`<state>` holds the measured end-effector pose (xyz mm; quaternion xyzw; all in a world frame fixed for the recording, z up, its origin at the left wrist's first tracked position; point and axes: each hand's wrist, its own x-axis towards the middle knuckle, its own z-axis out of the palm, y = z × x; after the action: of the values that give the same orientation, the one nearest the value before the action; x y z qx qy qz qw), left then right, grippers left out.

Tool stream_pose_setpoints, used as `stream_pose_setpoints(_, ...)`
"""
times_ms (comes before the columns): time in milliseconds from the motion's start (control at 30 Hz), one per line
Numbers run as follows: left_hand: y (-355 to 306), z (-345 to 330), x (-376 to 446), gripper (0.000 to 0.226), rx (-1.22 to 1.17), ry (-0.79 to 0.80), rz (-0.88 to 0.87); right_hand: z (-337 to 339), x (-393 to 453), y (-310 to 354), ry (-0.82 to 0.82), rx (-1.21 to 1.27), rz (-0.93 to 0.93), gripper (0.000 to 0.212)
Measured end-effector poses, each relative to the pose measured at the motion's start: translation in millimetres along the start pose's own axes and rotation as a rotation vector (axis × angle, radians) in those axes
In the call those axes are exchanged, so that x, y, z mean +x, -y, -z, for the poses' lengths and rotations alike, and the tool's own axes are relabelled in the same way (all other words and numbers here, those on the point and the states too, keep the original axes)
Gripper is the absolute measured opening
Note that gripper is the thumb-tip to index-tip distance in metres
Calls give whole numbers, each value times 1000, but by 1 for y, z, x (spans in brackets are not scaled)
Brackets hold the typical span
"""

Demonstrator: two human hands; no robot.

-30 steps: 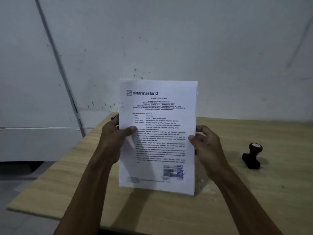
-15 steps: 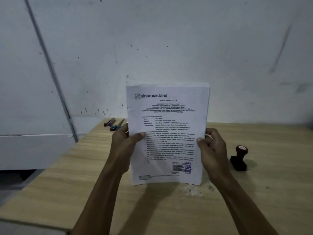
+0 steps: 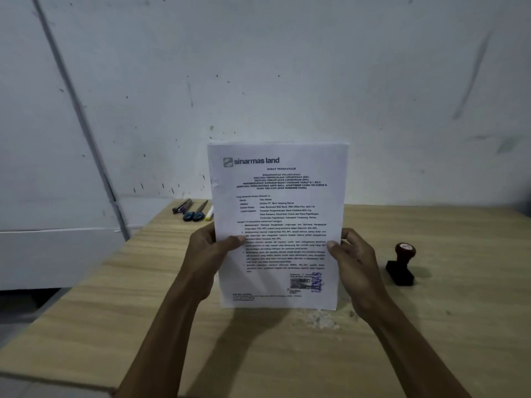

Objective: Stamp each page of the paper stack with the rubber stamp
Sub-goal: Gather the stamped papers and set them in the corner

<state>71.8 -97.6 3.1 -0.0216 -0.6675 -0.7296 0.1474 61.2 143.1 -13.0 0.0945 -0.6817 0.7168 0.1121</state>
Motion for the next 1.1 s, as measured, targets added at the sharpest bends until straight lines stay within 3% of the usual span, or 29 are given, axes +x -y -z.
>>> stream_pose_setpoints(167, 13, -4, -5, 44, 32, -5, 55, -3, -4, -8, 29, 13, -41, 26)
stream_pose_setpoints(333, 6, -10, -4, 32, 74, -10, 42, 1, -7, 0, -14, -9, -3, 26)
stream_pose_setpoints(600, -22, -51, -7, 31, 163, 34, -46, 29, -6, 34, -165, -193, 107, 32)
stream_pose_setpoints(833, -33, -129, -5, 28, 293, 154, -129, 93, 8, 59, -249, -512, 75, 22)
stream_pose_setpoints(1100, -13, -239, 23, 58, 421, 273, -80, 183, 29, 76, -381, -773, -53, 15)
